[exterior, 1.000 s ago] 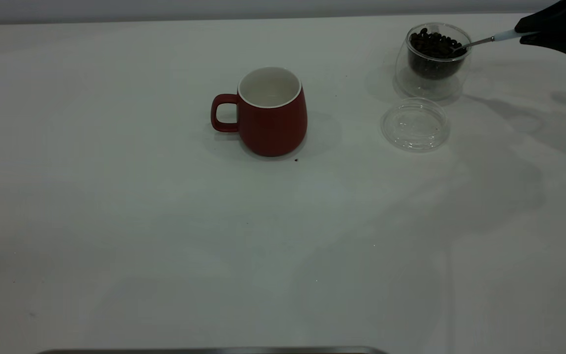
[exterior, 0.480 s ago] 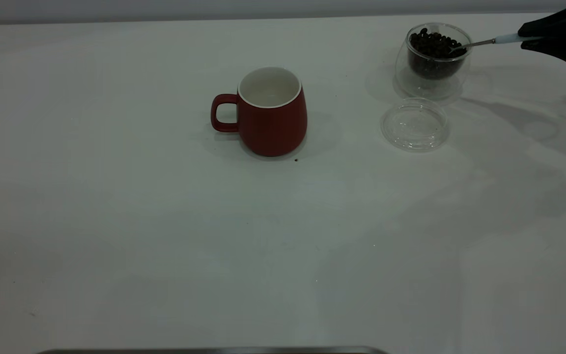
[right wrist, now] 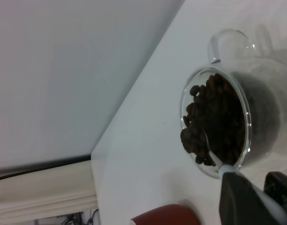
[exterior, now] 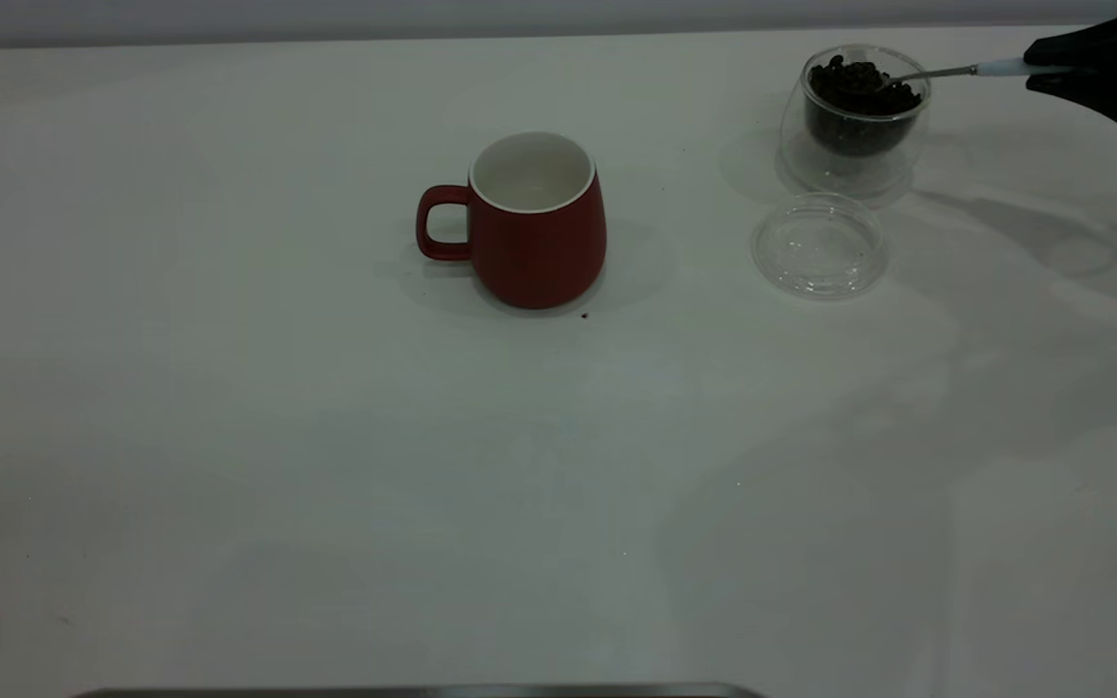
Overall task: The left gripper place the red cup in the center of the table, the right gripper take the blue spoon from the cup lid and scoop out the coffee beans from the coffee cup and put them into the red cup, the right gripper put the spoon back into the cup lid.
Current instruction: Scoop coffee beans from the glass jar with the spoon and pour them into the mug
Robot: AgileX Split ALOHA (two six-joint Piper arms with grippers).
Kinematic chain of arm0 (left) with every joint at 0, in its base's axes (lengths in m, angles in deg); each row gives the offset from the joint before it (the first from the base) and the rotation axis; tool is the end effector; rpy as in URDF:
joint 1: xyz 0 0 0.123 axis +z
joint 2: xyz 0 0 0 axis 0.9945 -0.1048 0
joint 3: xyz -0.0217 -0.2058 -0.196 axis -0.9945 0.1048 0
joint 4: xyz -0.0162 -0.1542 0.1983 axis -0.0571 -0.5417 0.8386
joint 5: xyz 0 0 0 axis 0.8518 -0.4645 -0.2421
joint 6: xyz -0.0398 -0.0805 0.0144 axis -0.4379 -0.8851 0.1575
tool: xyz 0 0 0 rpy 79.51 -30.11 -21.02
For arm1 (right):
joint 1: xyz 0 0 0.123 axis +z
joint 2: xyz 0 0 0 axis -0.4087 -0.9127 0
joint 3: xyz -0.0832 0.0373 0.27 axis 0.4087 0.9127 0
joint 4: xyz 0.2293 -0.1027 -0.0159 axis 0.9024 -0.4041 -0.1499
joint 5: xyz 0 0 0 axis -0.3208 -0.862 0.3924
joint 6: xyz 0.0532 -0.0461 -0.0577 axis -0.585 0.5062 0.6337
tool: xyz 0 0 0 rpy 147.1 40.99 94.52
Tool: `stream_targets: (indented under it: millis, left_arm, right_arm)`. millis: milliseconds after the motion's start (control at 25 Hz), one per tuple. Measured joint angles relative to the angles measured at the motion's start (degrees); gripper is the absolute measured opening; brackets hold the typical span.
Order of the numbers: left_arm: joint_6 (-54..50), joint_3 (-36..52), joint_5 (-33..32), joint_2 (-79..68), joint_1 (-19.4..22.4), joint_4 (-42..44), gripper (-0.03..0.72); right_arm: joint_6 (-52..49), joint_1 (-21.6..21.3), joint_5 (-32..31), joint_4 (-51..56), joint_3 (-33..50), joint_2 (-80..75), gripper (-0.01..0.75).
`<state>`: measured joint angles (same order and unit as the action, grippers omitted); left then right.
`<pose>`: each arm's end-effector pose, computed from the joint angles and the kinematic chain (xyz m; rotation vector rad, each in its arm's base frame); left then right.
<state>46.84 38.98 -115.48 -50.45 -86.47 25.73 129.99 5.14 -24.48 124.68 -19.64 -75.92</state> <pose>-0.0086 -0.0006 0.2673 0.0759 2.1182 -0.0234 0.4029 -0.0579 0.0229 0.7620 2.1849 1.3863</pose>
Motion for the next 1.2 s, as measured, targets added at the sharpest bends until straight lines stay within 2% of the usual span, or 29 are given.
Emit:
stream_targets:
  millis: [240, 520, 760, 960, 1200]
  left_arm:
    - [0.0, 0.0, 0.0, 0.0, 0.0, 0.0, 0.586]
    - [0.0, 0.0, 0.0, 0.0, 0.0, 0.0, 0.586]
    - [0.0, 0.0, 0.0, 0.0, 0.0, 0.0, 0.586]
    - [0.0, 0.0, 0.0, 0.0, 0.0, 0.0, 0.586]
    - [0.0, 0.0, 0.0, 0.0, 0.0, 0.0, 0.586]
  right_arm:
    - [-0.1, -0.1, -1.0, 0.0, -1.1, -1.1, 0.113]
    - [0.0, -1.5, -5.7, 0.0, -1.2, -1.1, 0.113]
    - [0.2, -1.2, -6.3, 0.0, -1.2, -1.1, 0.113]
    - [0.2, 1.1, -6.3, 0.0, -1.2, -1.1, 0.113]
    - [0.4, 5.8, -6.3, 0.0, -1.2, -1.1, 0.113]
